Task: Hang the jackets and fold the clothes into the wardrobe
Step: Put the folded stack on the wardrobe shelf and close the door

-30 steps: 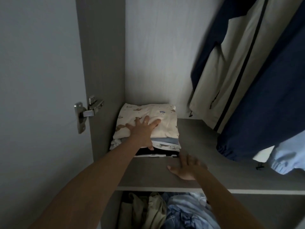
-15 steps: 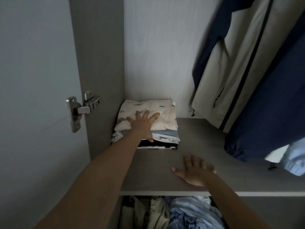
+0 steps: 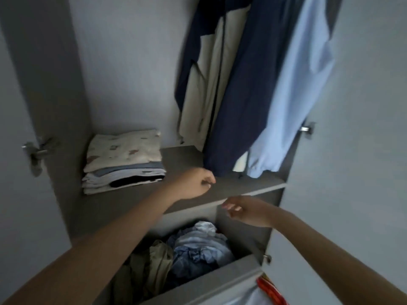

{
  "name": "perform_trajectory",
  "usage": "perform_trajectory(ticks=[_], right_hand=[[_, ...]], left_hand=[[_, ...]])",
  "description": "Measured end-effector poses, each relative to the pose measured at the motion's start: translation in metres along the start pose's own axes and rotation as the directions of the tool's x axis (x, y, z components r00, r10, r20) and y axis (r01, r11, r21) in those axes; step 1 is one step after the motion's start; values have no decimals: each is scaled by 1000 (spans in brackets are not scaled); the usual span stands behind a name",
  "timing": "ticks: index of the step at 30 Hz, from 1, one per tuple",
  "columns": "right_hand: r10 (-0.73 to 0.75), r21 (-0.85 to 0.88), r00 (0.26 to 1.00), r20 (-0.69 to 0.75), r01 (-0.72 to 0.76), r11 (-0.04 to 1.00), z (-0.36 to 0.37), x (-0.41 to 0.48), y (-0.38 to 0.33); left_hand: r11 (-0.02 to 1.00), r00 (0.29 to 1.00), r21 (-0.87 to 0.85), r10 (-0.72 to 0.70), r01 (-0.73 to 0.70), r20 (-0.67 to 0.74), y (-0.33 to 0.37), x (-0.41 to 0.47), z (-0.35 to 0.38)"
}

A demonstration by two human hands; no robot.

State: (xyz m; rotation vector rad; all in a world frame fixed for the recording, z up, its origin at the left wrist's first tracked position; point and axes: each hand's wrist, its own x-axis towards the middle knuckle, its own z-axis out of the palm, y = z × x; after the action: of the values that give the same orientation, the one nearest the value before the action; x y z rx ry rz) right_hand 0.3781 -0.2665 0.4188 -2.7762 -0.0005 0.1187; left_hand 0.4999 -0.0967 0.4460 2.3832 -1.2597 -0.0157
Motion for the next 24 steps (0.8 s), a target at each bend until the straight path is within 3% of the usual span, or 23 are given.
perform_trajectory(ticks=[3, 5, 6, 8, 10, 11, 12, 15, 18, 19, 24], right_hand=[[40, -46, 966, -256, -54, 997, -31, -81, 41], [94, -52, 851, -517, -141, 989, -50, -149, 75], [121, -31, 760, -639, -182, 983, -56, -169, 87], [248, 93, 450, -858, -338, 937, -65, -219, 111], [427, 364, 116, -897, -355, 861, -70, -251, 132], [531, 496, 29, -847, -319, 808, -70, -263, 145], [631, 598, 15, -776, -299, 743, -71, -271, 160], [772, 726, 147, -618, -271, 633, -83, -277, 196], [792, 835, 324, -517, -13, 550, -95, -258, 213], [780, 839, 340, -526, 54, 542, -93, -250, 217], [854, 877, 202, -480, 108, 468, -69, -224, 220]], left_hand=[[971, 972, -75, 232, -228, 39, 74, 13, 4], [930, 932, -91, 360, -356, 37, 132, 24, 13], [919, 921, -105, 387, -381, 41, 148, 26, 15], [881, 892, -184, 450, -436, 39, 193, 31, 28], [847, 884, -284, 467, -449, -5, 229, 36, 43], [830, 883, -332, 470, -448, -16, 245, 38, 51], [821, 880, -354, 475, -448, -12, 260, 38, 59], [825, 842, -260, 535, -503, 69, 290, 36, 78], [807, 811, -171, 582, -566, 63, 299, 31, 85], [805, 809, -162, 585, -571, 53, 300, 30, 84], [814, 821, -150, 570, -560, 32, 303, 25, 85]])
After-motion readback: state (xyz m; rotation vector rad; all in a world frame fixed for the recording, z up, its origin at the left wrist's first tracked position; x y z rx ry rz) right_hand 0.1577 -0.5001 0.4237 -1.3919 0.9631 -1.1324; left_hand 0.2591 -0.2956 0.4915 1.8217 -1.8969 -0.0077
